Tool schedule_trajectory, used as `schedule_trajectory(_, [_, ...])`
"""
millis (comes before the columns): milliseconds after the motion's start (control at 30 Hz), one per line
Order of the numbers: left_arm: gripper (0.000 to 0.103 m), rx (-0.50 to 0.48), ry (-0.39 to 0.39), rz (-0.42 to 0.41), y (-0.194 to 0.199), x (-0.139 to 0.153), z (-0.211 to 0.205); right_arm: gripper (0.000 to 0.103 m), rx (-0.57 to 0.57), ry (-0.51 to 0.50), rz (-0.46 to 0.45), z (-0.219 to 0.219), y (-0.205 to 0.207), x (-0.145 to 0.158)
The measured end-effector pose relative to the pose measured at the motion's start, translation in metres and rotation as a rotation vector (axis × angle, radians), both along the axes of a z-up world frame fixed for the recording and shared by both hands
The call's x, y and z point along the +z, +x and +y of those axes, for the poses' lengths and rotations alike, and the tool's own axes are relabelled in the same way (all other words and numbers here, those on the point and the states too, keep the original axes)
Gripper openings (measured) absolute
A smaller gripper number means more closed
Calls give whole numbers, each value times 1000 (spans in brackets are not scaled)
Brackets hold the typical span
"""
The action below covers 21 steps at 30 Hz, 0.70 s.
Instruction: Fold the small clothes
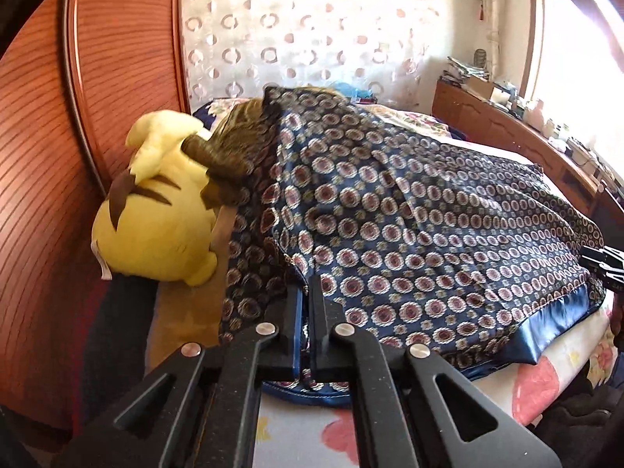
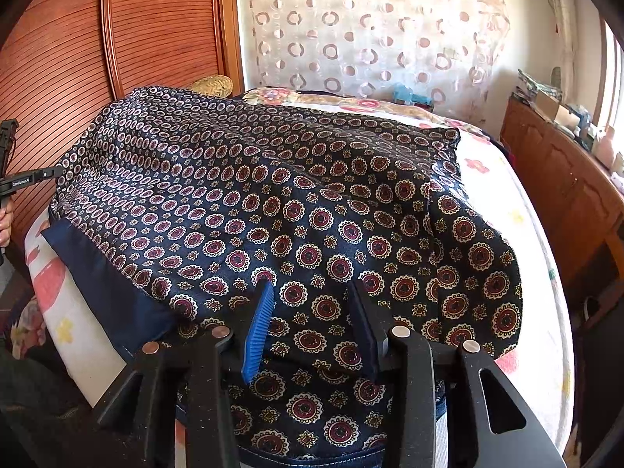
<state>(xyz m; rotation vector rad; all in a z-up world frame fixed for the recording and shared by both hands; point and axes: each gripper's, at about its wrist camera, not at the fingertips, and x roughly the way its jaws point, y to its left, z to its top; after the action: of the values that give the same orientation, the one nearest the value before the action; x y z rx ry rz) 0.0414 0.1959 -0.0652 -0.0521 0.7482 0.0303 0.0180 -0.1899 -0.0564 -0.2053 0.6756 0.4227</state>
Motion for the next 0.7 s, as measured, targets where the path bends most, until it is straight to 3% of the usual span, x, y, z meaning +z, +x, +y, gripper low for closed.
schedule_trajectory(100, [4, 45, 29, 15, 4, -2, 8, 41, 0, 2, 0, 0, 0, 0])
schedule_trajectory(200, [27, 94, 21, 69, 8, -15, 24, 41, 0, 4, 1, 0, 0, 0])
schedule_trajectory(367, [43, 110, -22, 110, 12, -35, 41, 41, 0, 2, 1, 0, 0, 0])
schedule_trajectory(533, [44, 97, -90, 107, 14, -39, 52, 41, 0, -6, -1, 0, 0, 0])
schedule_trajectory(633, [44, 93, -174, 107, 15, -43, 60, 41, 1, -3, 0, 1, 0, 0])
schedule_trajectory(700, [35, 75, -175, 91, 13, -43, 56, 41, 2, -2, 0, 0, 0, 0])
